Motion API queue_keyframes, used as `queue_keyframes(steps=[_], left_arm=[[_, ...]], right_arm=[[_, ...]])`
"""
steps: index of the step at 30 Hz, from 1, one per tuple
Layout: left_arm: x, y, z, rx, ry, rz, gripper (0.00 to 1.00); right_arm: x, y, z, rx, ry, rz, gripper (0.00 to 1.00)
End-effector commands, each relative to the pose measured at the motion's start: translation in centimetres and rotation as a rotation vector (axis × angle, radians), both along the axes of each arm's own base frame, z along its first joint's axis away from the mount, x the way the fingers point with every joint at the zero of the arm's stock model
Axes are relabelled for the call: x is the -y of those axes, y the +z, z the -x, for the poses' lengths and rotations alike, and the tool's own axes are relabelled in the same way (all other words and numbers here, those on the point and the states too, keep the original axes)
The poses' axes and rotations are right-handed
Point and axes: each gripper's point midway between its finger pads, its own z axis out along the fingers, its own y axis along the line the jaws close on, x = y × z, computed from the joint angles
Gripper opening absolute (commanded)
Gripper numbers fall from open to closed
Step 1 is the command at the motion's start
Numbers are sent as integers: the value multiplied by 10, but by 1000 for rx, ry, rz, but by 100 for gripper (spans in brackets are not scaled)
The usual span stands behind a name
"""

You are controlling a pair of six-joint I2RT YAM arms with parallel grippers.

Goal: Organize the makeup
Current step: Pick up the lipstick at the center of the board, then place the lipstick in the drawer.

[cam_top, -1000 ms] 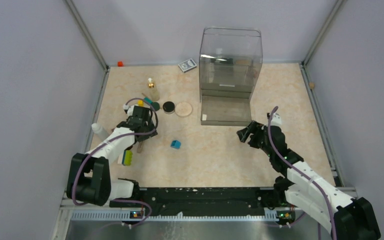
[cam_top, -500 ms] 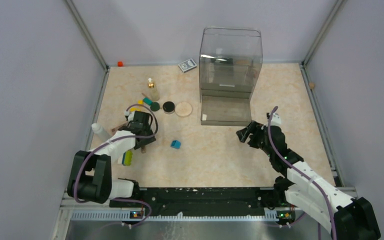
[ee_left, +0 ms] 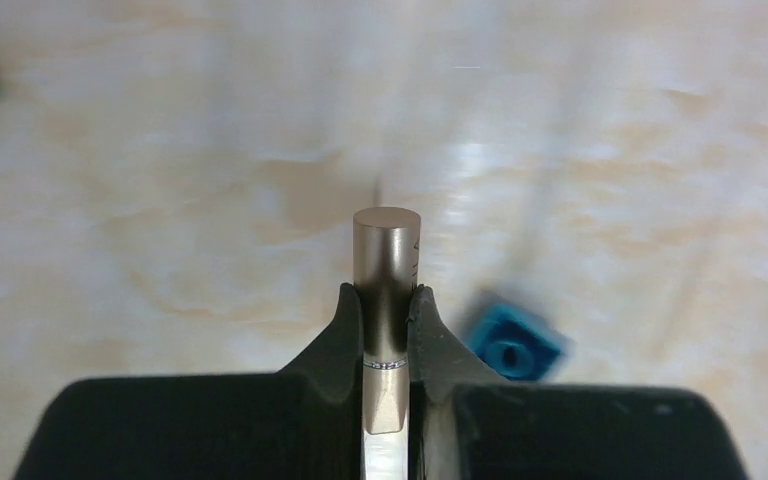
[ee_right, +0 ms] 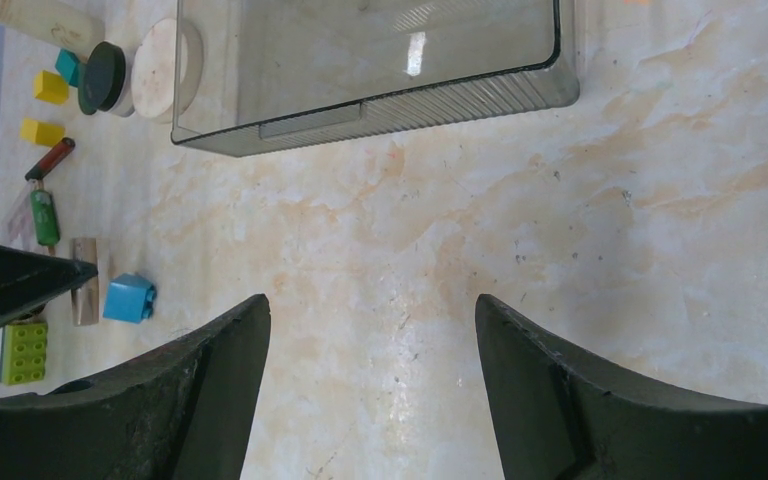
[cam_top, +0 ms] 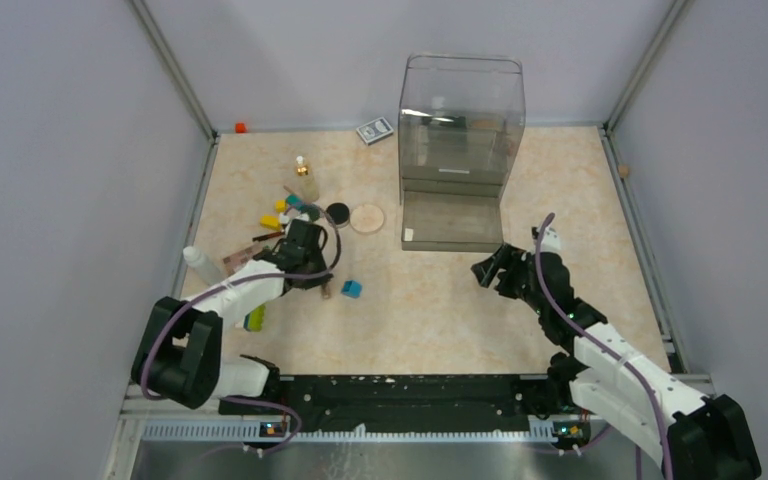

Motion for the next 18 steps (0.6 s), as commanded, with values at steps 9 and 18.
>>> queue_keyframes(steps=[9,18], left_arm=[[194,130,-96,401,-343,407,0],[267,129,-132,454,-356,561,33]], right_arm=[[13,15,5,45,-66,-29,73],[22,18,17,45,-99,-50,73]])
